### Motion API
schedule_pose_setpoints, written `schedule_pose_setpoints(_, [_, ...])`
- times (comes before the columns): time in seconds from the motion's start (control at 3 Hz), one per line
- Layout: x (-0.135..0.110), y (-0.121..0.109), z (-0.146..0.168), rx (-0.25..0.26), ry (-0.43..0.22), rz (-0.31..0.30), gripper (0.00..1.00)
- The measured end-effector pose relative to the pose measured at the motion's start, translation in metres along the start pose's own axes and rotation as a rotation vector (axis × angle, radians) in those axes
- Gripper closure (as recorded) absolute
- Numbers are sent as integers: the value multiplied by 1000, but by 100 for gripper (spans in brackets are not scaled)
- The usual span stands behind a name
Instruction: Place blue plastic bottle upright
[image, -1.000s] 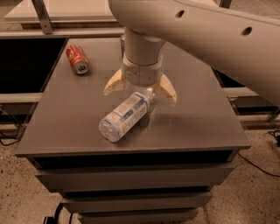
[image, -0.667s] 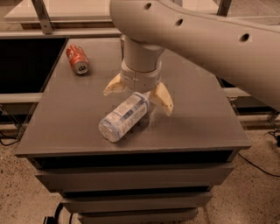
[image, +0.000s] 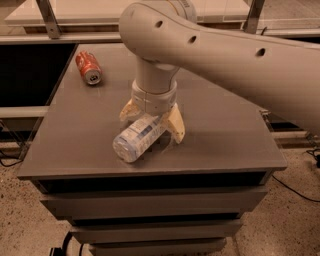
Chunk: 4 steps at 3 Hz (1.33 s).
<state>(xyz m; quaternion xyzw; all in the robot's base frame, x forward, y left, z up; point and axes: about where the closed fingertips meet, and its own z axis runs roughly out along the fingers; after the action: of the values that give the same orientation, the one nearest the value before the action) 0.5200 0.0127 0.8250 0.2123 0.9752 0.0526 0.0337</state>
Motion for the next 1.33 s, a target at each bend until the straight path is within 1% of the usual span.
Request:
schedule_pose_setpoints(0.33, [1,2,3,49,21,-58,41])
schedule_pose_setpoints(0.67, [1,2,0,62,24,-72,64])
schedule_pose_setpoints(1.0, [1,3,-6,62,24,-72,88])
schedule_pose_setpoints(1.33, [-5,-12,-17,102,32,-135,100])
